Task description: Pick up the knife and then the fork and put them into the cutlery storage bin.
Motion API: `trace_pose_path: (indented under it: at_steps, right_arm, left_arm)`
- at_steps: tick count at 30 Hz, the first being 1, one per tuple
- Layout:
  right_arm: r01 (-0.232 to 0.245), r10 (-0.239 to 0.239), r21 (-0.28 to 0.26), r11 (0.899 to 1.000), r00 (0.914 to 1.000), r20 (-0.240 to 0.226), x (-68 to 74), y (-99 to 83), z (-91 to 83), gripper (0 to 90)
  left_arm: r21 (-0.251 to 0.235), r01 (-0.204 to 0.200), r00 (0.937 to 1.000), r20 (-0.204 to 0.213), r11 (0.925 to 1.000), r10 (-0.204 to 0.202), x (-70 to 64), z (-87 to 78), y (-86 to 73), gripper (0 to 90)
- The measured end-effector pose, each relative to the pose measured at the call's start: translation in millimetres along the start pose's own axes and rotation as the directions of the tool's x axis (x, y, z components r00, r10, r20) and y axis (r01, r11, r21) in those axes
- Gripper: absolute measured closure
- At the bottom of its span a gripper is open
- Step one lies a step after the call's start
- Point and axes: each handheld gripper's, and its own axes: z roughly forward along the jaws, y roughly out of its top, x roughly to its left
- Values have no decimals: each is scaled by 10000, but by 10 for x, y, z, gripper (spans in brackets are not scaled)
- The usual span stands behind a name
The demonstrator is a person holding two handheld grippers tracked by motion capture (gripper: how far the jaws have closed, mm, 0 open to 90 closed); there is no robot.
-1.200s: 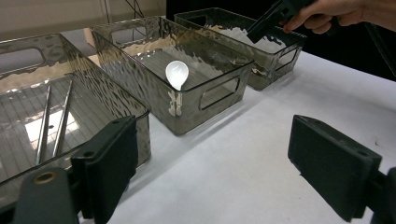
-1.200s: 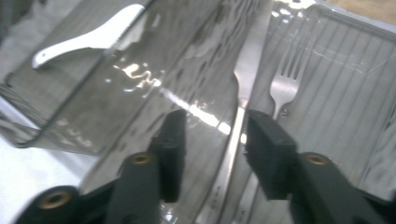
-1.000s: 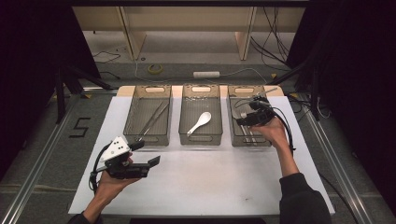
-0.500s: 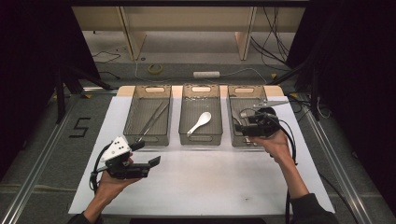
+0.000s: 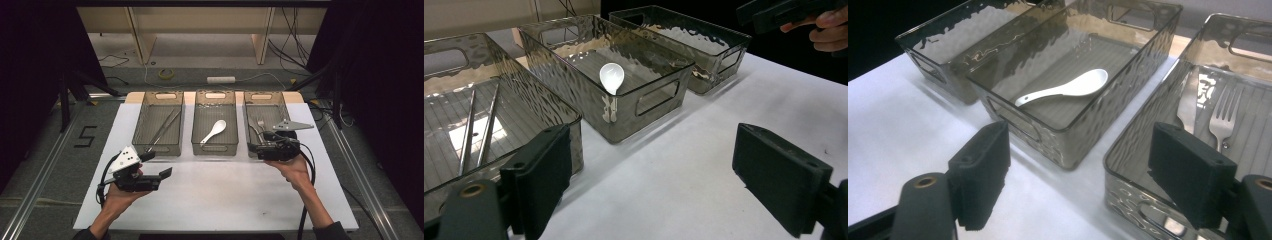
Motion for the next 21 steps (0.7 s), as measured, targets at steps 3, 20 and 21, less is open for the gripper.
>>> trace_pose_path:
  at_steps: [3, 20, 21]
  right_arm:
    - [15, -17, -144, 9999, 9999, -106, 43, -25, -13, 241]
    - [228, -300, -980, 9949, 9969, -732, 267, -325, -155, 236]
    - [251, -326, -1012, 9945, 9968, -731, 271, -342, -165, 234]
  left_arm:
    - [5, 9, 10000, 26, 10000, -9, -4, 1, -2, 157]
    - [54, -54, 9999, 87, 10000, 53, -14, 4, 1, 157]
    - [69, -61, 9999, 85, 10000, 61, -15, 5, 0, 157]
